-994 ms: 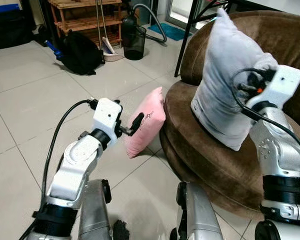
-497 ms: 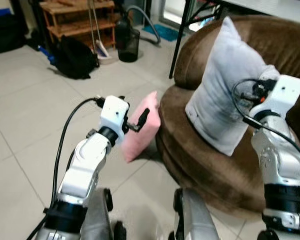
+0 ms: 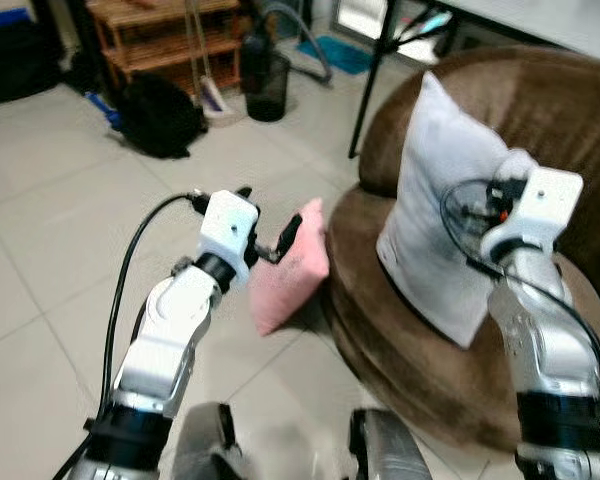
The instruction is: Move the pillow to the sofa from floor
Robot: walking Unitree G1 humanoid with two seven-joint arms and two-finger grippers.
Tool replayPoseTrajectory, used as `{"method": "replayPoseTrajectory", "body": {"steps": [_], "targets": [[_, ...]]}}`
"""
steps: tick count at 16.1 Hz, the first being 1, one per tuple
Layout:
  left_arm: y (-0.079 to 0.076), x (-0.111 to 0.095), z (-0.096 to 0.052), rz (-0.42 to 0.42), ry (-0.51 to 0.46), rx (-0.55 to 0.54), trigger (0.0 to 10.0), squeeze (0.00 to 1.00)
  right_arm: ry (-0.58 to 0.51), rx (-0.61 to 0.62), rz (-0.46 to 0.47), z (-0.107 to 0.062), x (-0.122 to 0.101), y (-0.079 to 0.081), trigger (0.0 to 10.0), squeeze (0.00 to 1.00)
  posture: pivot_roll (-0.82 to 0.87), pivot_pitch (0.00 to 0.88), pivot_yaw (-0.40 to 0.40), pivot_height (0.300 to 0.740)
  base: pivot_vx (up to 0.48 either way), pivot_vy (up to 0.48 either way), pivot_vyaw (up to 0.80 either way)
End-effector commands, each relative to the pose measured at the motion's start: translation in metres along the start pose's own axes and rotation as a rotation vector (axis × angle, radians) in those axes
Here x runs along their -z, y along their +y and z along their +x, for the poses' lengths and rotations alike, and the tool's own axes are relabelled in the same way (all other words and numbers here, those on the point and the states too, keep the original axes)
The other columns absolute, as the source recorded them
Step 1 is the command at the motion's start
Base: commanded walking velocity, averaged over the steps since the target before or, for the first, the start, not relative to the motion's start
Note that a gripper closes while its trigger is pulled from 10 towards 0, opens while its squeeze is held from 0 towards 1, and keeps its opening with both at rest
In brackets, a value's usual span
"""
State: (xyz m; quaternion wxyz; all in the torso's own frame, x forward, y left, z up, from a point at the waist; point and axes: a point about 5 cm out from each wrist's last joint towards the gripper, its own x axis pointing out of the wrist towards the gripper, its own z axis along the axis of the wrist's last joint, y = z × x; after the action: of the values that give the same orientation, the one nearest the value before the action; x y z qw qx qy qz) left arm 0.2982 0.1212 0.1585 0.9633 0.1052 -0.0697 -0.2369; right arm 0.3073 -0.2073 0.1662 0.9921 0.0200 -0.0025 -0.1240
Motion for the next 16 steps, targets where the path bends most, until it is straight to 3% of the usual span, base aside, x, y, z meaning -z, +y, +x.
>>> {"method": "replayPoseTrajectory", "body": {"steps": [1,2,7,14,16], "targets": [[-0.004,0.001,0.001,0.020,0.001,0.018,10.0,0.00,0.024,0.011,0.005,-0.008,0.009,-0.004,10.0,0.00,-0.03,0.034,-0.057,0.651,0.000,0.000,0.00],[-0.006,0.001,0.003,0.021,0.000,0.019,10.0,0.00,0.051,0.032,0.044,-0.020,0.020,-0.008,10.0,0.00,-0.03,0.035,-0.051,0.661,0.000,0.000,0.00],[-0.004,0.003,0.004,0.019,0.016,0.004,10.0,0.00,0.091,0.089,0.069,-0.036,0.035,-0.019,10.0,0.00,-0.04,0.034,-0.040,0.696,0.000,0.000,0.00],[-0.002,0.001,0.006,-0.027,-0.005,0.019,10.0,0.00,0.086,0.090,0.062,-0.042,0.037,-0.015,10.0,0.00,-0.04,0.032,-0.025,0.736,0.000,0.000,0.00],[0.000,0.001,0.007,-0.037,-0.007,0.026,10.0,0.00,0.107,0.091,0.078,-0.043,0.040,-0.013,10.0,0.00,-0.04,0.032,-0.023,0.736,0.364,0.000,-0.24]]}}
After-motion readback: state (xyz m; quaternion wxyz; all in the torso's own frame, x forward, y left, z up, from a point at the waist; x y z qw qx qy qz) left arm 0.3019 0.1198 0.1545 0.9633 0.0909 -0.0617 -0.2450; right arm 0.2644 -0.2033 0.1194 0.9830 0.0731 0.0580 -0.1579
